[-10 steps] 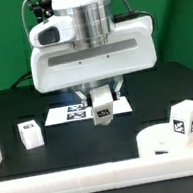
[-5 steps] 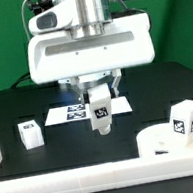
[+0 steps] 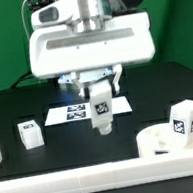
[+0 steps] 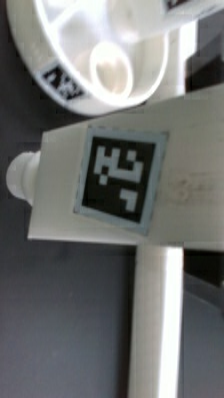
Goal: Assemble stool
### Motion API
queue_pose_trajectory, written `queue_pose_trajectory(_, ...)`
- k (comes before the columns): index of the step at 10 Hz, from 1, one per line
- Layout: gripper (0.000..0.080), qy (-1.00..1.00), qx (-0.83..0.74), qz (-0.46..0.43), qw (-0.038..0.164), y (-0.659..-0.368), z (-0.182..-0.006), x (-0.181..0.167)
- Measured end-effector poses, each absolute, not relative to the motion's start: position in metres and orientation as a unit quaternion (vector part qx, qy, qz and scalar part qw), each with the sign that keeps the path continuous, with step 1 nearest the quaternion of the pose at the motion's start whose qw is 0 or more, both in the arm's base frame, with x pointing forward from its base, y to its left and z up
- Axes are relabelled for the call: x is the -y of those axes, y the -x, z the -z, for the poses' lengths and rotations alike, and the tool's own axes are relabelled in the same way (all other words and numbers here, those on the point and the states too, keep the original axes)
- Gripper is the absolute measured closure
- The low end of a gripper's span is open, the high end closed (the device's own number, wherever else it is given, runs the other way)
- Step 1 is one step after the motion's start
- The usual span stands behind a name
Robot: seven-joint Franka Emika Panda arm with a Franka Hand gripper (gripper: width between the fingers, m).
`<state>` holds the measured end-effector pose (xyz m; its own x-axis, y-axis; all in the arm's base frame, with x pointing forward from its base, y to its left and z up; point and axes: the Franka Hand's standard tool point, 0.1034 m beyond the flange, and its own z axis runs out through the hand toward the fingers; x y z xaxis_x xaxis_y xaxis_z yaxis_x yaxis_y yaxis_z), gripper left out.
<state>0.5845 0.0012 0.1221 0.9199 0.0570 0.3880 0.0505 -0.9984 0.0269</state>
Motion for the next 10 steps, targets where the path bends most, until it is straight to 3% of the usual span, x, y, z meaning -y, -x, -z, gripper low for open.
queue_pose_trajectory(2,0.0471,-0.979,-0.034,-0.200,0.000,-0.589,-0.127,-0.027)
queue_pose_trajectory(5,0.0471,-0.972,-0.040,-0.233,0.009,-0.592,-0.128,-0.021)
queue_pose_trajectory(7,0.0471,-0.950,-0.048,-0.308,0.024,-0.597,-0.131,-0.019)
queue_pose_trajectory(9,0.0471,-0.950,-0.075,-0.302,0.033,-0.594,-0.112,-0.022)
queue_pose_trajectory(10,0.0471,-0.951,-0.074,-0.298,0.032,-0.594,-0.114,-0.022)
